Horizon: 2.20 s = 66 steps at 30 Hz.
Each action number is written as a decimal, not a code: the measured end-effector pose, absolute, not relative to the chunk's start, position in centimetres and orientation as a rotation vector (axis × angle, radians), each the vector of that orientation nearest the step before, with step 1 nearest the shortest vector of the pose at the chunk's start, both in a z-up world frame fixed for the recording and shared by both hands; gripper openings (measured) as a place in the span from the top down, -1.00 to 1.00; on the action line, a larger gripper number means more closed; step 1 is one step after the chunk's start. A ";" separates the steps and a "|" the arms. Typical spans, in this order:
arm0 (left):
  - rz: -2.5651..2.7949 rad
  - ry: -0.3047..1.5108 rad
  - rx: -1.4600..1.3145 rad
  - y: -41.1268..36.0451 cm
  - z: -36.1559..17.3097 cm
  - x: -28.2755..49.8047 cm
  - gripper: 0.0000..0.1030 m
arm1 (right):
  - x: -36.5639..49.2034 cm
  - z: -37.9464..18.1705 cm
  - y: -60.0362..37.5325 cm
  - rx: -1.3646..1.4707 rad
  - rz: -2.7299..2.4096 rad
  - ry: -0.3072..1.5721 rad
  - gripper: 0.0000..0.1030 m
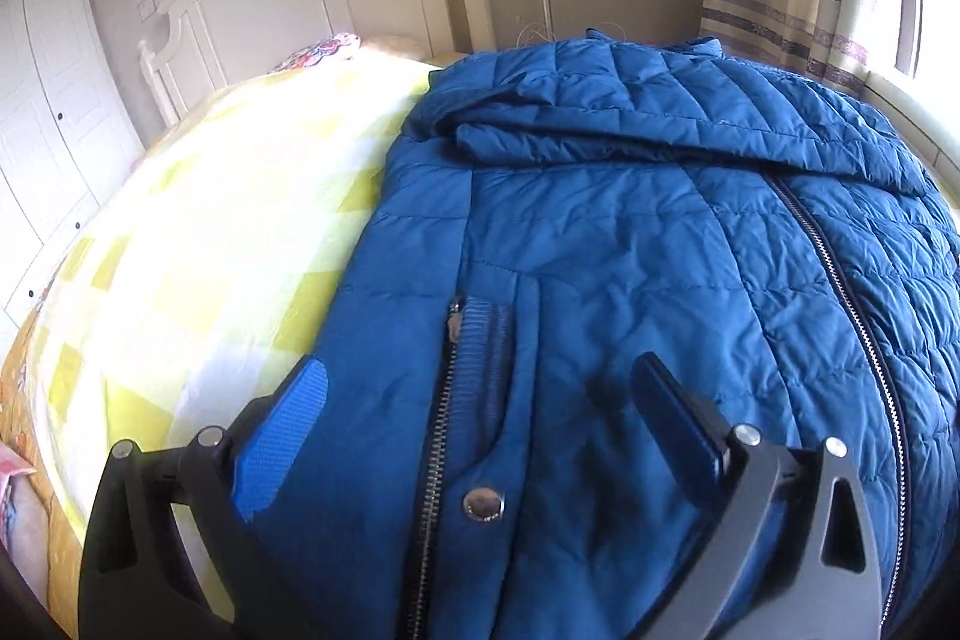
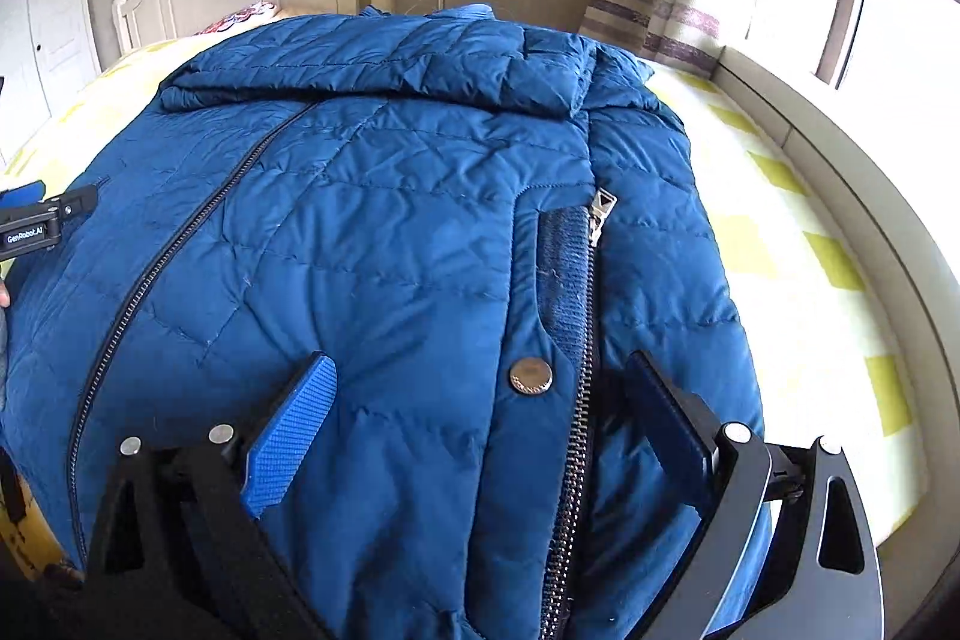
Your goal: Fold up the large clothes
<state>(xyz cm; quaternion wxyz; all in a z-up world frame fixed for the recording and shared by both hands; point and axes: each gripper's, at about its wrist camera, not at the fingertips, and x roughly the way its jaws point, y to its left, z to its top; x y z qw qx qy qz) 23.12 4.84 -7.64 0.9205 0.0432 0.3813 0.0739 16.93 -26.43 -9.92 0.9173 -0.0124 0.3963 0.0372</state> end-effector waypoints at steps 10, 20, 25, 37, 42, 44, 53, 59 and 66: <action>-0.130 0.768 0.118 -2.2 -7.4 19.0 -0.95 | 14.2 -8.7 -19.1 -0.163 0.263 0.759 -0.78; -0.108 0.755 0.081 1.5 -9.1 16.5 -0.96 | 11.6 -9.0 -22.4 -0.103 0.233 0.710 -0.78; -0.056 0.727 0.046 6.2 -10.5 14.2 -0.96 | 10.1 -11.2 -26.8 -0.024 0.188 0.695 -0.79; -0.144 0.671 0.060 3.6 -9.3 10.5 -0.95 | 7.2 -9.8 -21.9 -0.128 0.264 0.633 -0.78; -0.157 0.626 0.189 1.0 -11.1 9.3 -0.96 | 7.1 -11.6 -21.1 -0.153 0.292 0.618 -0.83; -0.169 0.644 0.173 1.6 -11.0 9.6 -0.96 | 7.0 -11.3 -21.0 -0.214 0.285 0.636 -0.82; -0.015 0.640 0.105 9.3 -10.8 7.1 -0.96 | 4.0 -11.7 -31.1 -0.078 0.062 0.660 -0.82; -0.048 0.693 -0.139 16.8 -11.9 4.9 -0.96 | 2.1 -15.8 -37.4 0.270 0.161 0.683 -0.82; -0.232 0.730 -0.372 19.7 -14.4 4.9 -0.95 | 3.6 -17.8 -37.9 0.484 0.422 0.580 -0.40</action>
